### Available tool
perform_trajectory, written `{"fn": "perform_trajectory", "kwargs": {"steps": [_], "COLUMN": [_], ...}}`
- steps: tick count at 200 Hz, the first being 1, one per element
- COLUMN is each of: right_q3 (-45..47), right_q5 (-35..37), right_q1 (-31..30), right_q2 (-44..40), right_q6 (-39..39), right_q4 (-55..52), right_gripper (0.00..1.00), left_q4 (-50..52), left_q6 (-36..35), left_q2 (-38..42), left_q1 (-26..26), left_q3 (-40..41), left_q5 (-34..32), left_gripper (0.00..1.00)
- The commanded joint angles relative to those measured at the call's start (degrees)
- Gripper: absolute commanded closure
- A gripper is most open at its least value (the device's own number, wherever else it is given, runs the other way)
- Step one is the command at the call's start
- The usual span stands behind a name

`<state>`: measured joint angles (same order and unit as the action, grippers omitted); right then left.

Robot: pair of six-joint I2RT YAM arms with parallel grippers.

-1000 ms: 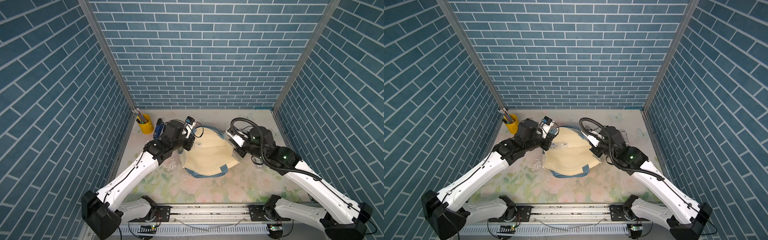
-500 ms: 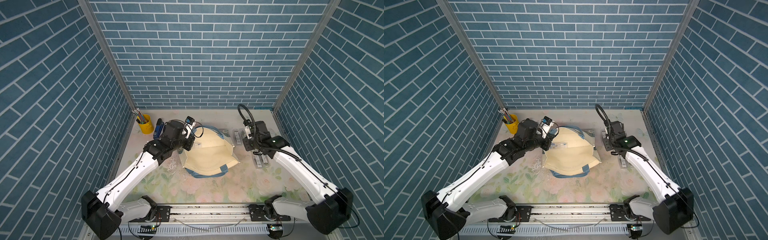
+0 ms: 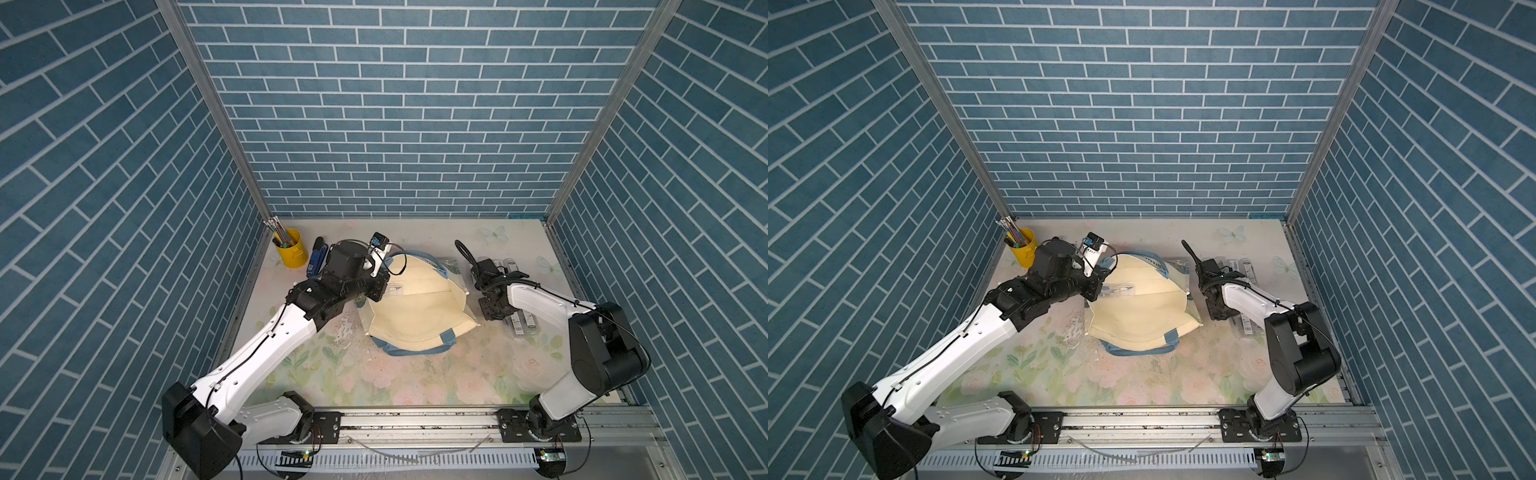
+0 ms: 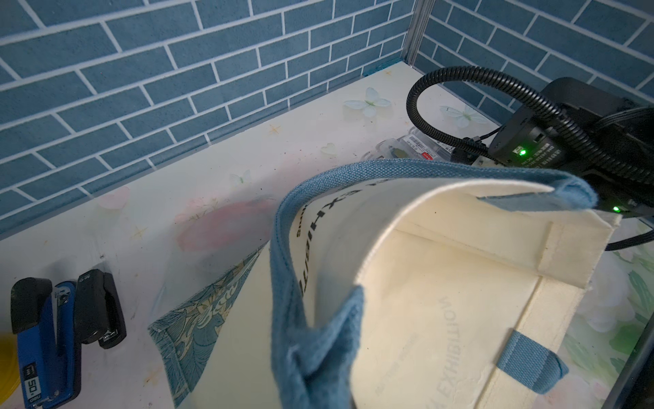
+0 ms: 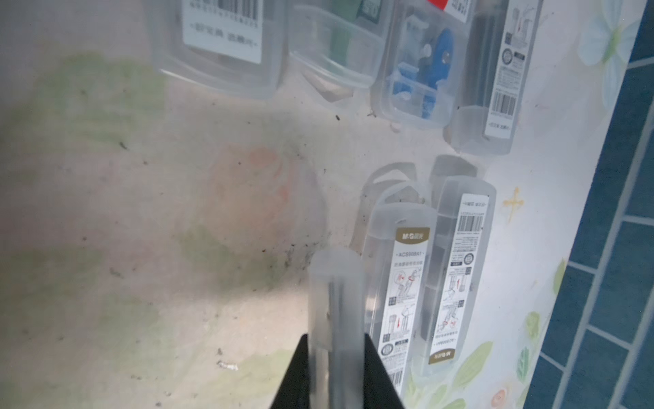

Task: Take out the compass set from the canvas bag
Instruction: Place the compass set at the center of the board.

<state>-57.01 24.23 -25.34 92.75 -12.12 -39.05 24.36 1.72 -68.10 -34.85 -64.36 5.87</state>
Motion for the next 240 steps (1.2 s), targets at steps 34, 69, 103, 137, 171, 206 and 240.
{"fn": "perform_trajectory", "kwargs": {"steps": [34,69,103,137,171,206,240], "right_q3": [0.4,-0.4,-0.7,-0.7,-0.9,-0.9,-1.0], "right_q5": [1.5,0.8,-1.2,-3.5,-4.7,-2.5,-0.3], "right_q1": [0.9,0.9,1.0,0.9,0.9,0.9,1.0], "right_q2": [2.7,4.3,4.4,4.0,4.0,4.2,4.5], "right_q6": [-2.7,-2.4,-2.7,-2.8,-3.0,-2.8,-2.5], "right_q4": [1.5,1.4,1.4,1.8,1.5,0.5,0.3], "right_gripper": [0.74,0.67,0.65,0.61,0.57,0.54,0.50], "left_q4": [-3.2,-3.2,-3.2,-3.2,-3.1,-3.2,-3.2], "left_q6": [0.0,-0.1,-0.1,-0.1,-0.1,0.0,0.0], "left_q2": [1.8,1.9,1.9,2.1,2.3,2.3,2.3], "left_q1": [0.0,0.0,0.0,0.0,0.0,0.0,0.0], "left_q3": [-0.3,-0.3,-0.2,-0.2,-0.2,-0.1,-0.1], "left_q5": [0.5,0.4,0.3,0.2,0.1,0.3,0.3], "left_gripper": [1.00,1.00,1.00,1.00,1.00,1.00,1.00]}}
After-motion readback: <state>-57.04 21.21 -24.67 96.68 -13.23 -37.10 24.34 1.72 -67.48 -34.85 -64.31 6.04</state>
